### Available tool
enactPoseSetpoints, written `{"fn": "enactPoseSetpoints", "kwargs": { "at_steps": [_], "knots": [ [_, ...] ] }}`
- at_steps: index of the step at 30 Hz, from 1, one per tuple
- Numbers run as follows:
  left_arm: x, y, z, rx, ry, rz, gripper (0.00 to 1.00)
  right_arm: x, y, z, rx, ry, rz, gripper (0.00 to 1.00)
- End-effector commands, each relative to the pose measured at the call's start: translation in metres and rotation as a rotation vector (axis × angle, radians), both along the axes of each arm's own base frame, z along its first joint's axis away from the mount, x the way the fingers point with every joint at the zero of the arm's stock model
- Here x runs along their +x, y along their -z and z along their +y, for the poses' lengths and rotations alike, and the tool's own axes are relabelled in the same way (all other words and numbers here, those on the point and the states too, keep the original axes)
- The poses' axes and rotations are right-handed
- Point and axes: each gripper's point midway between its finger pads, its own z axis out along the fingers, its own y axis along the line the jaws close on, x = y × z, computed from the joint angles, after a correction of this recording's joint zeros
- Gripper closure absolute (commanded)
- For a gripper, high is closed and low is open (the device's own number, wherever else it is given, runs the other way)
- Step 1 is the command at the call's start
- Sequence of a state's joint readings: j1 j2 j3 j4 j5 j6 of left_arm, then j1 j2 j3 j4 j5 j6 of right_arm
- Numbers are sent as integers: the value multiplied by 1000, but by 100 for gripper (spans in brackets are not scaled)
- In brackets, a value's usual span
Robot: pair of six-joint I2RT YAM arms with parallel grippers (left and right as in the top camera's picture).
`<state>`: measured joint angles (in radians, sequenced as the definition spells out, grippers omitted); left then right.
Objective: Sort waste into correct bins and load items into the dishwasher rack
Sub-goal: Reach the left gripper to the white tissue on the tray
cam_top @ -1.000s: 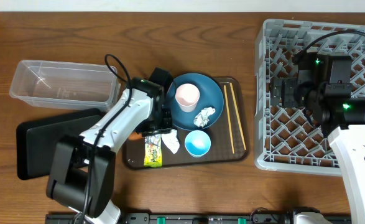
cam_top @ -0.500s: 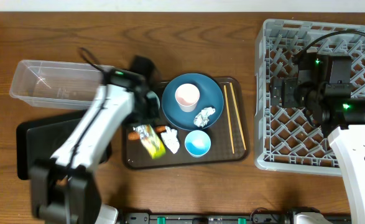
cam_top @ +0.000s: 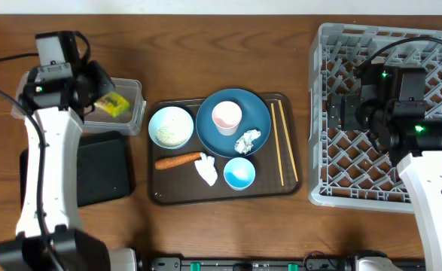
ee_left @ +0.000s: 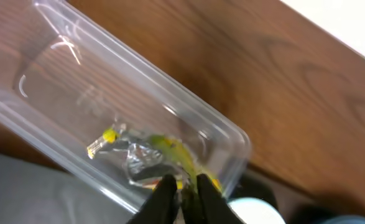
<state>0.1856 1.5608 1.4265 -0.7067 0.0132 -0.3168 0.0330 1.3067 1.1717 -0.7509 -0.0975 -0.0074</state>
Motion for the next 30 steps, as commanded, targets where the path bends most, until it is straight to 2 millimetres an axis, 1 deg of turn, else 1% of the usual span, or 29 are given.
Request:
{"fn": "enactPoseSetpoints", "kwargs": {
  "at_steps": [1, 2, 5, 6, 7, 9, 11, 12, 16, 19, 21, 24, 27, 30],
  "knots": [
    [7, 18, 17, 18, -32, 29, 66, 2, -8, 2, 6, 6, -14, 1],
    [9, 21, 18, 17, -34, 32, 58, 2, -7, 2, 6, 6, -10, 1],
    [9, 25, 16, 9, -28, 43, 41, 0, -6, 2, 6, 6, 0, 1],
    [7, 23, 11, -12, -13, 43, 37, -1, -5, 2, 6, 6, 3, 1],
    [4, 21, 0, -56, 20, 42, 35, -1, -5, 2, 6, 6, 4, 1],
    [-5, 17, -29, -182, 102, 48, 35, -1, -5, 2, 6, 6, 4, 1],
    [-23, 14, -63, -306, 181, 94, 35, -1, -6, 2, 6, 6, 2, 1],
    [-32, 16, -74, -333, 203, 128, 35, -1, -6, 2, 6, 6, 2, 1],
    [-75, 37, -118, -364, 281, 337, 35, 0, -6, 2, 6, 6, -3, 1],
    [-99, 53, -147, -372, 336, 446, 35, 1, -7, 2, 4, 4, -7, 1],
    [-112, 64, -163, -383, 337, 499, 35, 1, -7, 2, 4, 4, -5, 1],
    [-127, 80, -180, -403, 298, 563, 35, 1, -7, 2, 4, 3, -5, 1],
    [-135, 94, -193, -411, 286, 585, 35, 1, -7, 2, 4, 4, -5, 1],
    [-142, 109, -207, -402, 321, 593, 34, 1, -7, 2, 4, 3, -5, 1]
  ]
}}
